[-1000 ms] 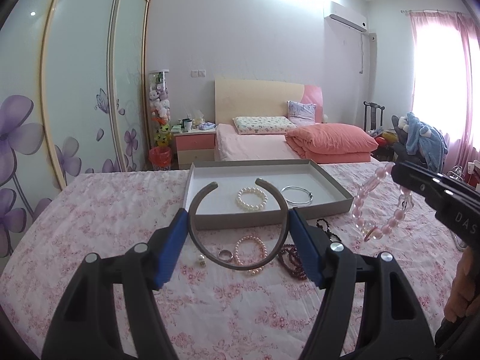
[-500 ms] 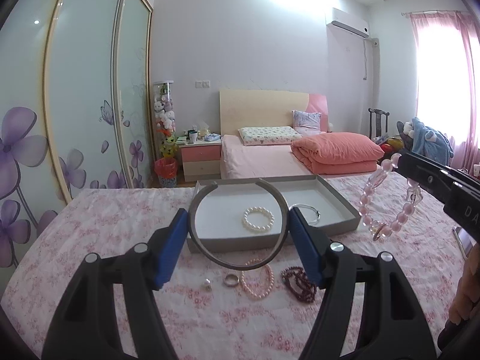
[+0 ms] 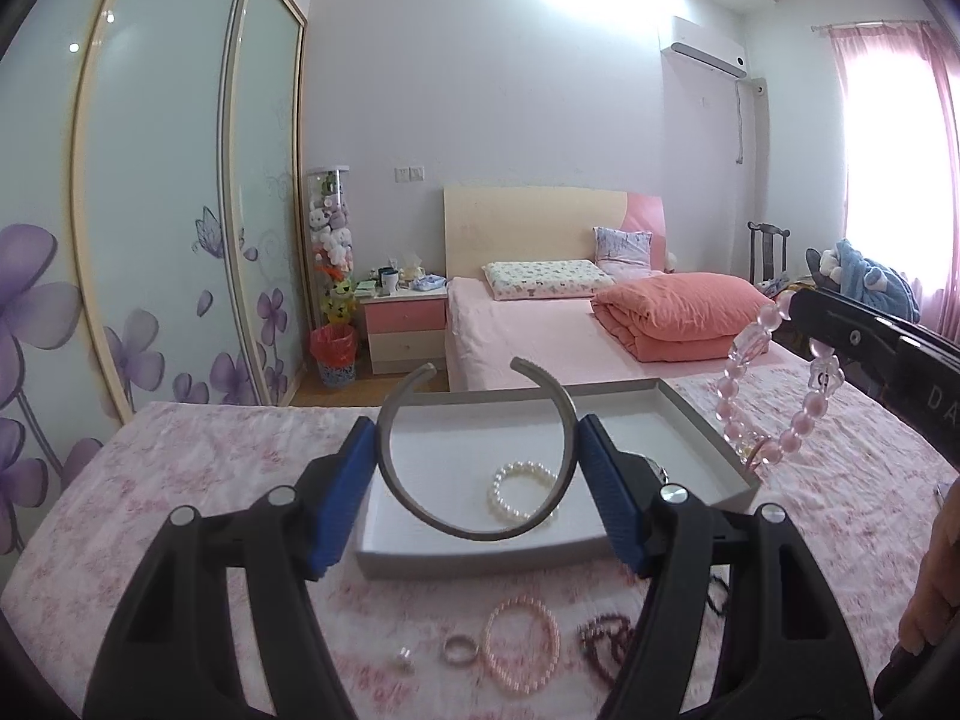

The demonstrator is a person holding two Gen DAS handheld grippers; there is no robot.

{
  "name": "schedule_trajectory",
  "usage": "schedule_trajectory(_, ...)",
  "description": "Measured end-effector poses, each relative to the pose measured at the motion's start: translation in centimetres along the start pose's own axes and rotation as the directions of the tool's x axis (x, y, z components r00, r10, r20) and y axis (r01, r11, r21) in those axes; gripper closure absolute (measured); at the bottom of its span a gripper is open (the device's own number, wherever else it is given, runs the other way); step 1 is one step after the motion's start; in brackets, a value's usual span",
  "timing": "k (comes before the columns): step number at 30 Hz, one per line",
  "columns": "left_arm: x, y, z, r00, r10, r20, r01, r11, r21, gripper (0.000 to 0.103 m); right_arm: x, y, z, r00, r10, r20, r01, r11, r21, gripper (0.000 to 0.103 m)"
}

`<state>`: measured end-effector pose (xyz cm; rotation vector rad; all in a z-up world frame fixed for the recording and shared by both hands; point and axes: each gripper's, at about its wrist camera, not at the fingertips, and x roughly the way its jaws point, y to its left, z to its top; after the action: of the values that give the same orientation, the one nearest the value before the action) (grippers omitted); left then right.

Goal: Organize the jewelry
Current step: 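Carry the silver cuff and pink bead bracelet into the grey tray and release both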

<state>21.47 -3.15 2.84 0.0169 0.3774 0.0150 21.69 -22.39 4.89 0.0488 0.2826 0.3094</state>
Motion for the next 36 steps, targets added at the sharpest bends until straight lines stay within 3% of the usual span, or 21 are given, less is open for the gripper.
schedule_trajectory(12,9.6,0.7,0.8,0.995,-0.018,-0.093,0.014,0.999,-0.045,0.037,9.6,-1.9,-1.2,0.994,0.013,-0.111,-0.009,0.999,0.042,0.089)
schedule_trajectory(21,13.8,0.2,-0.1,0.98,-0.039,-0.194,0.033,0.999,-0.032,0.036,13.1,-2.8,-3.1,0.975,0.047,-0.217,-0.024,0.994,0.108,0.089)
schedule_trajectory(23,14.2,0.5,-0.2,0.979,-0.04,-0.199,0.033,0.999,-0.039,0.036,13.2,-3.4,-3.0,0.975,0.049,-0.219,-0.02,0.991,0.135,0.086)
schedule_trajectory(25,14.1,0.7,-0.1,0.982,-0.049,-0.181,0.042,0.998,-0.04,0.036,13.2,-3.7,-2.8,0.974,0.056,-0.221,-0.022,0.988,0.151,0.074)
schedule_trajectory(26,14.0,0.8,0.0,0.984,-0.046,-0.175,0.041,0.999,-0.036,0.036,13.0,-3.8,-2.8,0.975,0.049,-0.216,-0.016,0.989,0.15,0.072)
schedule_trajectory(36,10.0,4.3,0.8,0.992,0.016,-0.129,-0.024,0.998,-0.055,0.035,9.6,-4.2,-2.5,0.976,0.023,-0.218,0.007,0.991,0.132,0.072)
